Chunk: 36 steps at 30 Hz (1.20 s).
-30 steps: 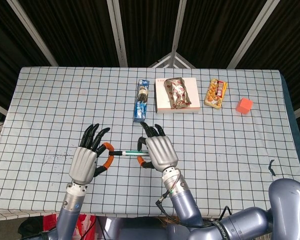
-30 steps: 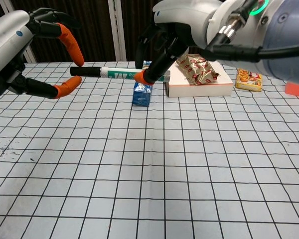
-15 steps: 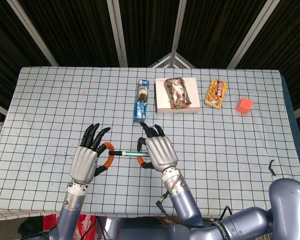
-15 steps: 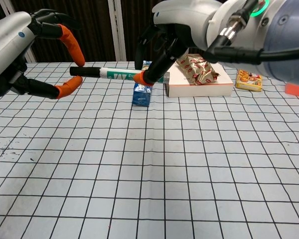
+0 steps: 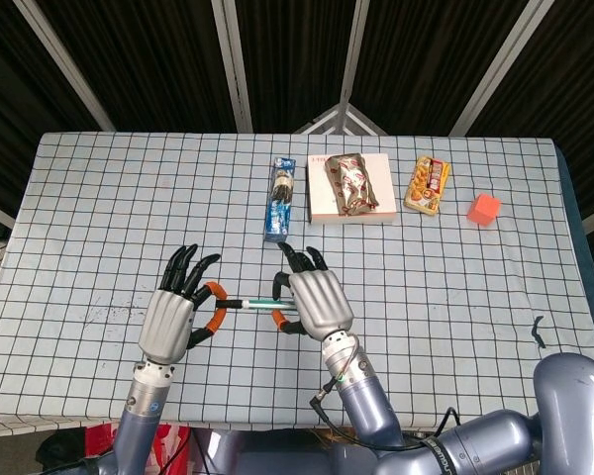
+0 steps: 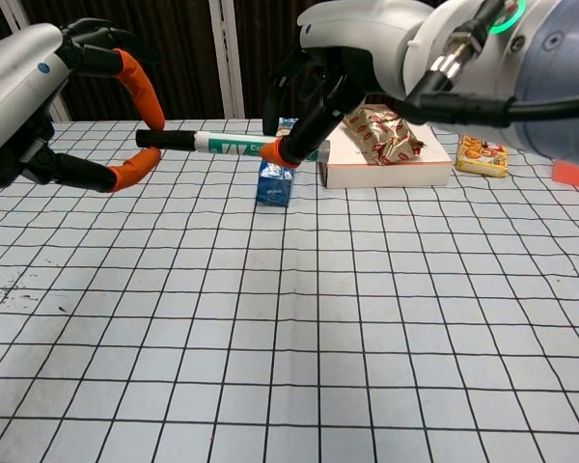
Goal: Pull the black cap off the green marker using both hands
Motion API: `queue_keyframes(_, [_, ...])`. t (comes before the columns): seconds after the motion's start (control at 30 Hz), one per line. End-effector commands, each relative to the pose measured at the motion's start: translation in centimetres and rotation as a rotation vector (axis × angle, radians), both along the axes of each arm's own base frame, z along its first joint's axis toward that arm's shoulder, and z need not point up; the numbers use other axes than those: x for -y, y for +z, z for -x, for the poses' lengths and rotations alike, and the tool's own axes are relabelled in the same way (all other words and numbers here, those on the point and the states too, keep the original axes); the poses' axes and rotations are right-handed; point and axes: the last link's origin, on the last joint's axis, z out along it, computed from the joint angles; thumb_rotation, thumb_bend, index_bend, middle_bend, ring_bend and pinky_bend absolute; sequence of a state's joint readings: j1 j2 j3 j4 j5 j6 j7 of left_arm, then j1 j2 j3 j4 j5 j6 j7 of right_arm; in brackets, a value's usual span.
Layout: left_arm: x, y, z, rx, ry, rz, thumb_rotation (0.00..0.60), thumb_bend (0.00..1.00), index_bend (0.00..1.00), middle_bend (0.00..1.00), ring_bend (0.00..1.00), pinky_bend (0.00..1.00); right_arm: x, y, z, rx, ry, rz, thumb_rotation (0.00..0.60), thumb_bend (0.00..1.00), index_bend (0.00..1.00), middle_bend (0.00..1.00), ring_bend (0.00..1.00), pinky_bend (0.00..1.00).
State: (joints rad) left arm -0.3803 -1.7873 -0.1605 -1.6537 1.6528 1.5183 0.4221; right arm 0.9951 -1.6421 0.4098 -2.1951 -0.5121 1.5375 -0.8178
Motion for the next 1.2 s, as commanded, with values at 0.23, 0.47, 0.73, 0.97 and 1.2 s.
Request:
queue_keyframes(0.23, [0.0, 0.1, 0.1, -0.005, 0.003, -0.006, 0.6, 0.5, 0.58, 0.17, 0.0, 0.0, 0.1, 0.1, 0.3, 0.0, -0.006, -0.002, 0.6, 0.57, 0.76, 0.07, 0.16, 0.07])
queue_keyframes(0.47, [0.0, 0.1, 0.4, -0.005, 0.012, -0.008, 0.6, 0.51, 0.58, 0.17, 0.0, 0.0, 0.3, 0.0, 0.7, 0.0, -0.016, -0.005, 0.6, 0.57, 0.76, 0.07, 0.16, 0.07])
queue_keyframes(0.73, [0.0, 1.2, 1.7, -0.009, 0.04, -0.035, 0.6, 0.51, 0.58, 0.17, 0.0, 0.0, 0.7, -0.2, 1.9, -0.011, -0.037, -0.006, 0.6, 0.57, 0.76, 0.07, 0.16, 0.07])
queue_keyframes(0.97, [0.2, 2.7, 4.6, -0.03, 0.093, -0.059, 0.6, 0.51, 0.58, 0.17, 0.0, 0.0, 0.8, -0.4, 3.4, -0.009, -0.051, -0.027, 0.6, 0.58, 0.76, 0.07, 0.16, 0.07])
queue_keyframes(1.2, [0.5, 2.9, 8.3, -0.035, 0.155, -0.021, 0.6, 0.5, 0.58, 0.17, 0.0, 0.0, 1.0, -1.1, 5.3, -0.027, -0.06, -0.032, 0.6, 0.58, 0.77, 0.07, 0.16, 0.07])
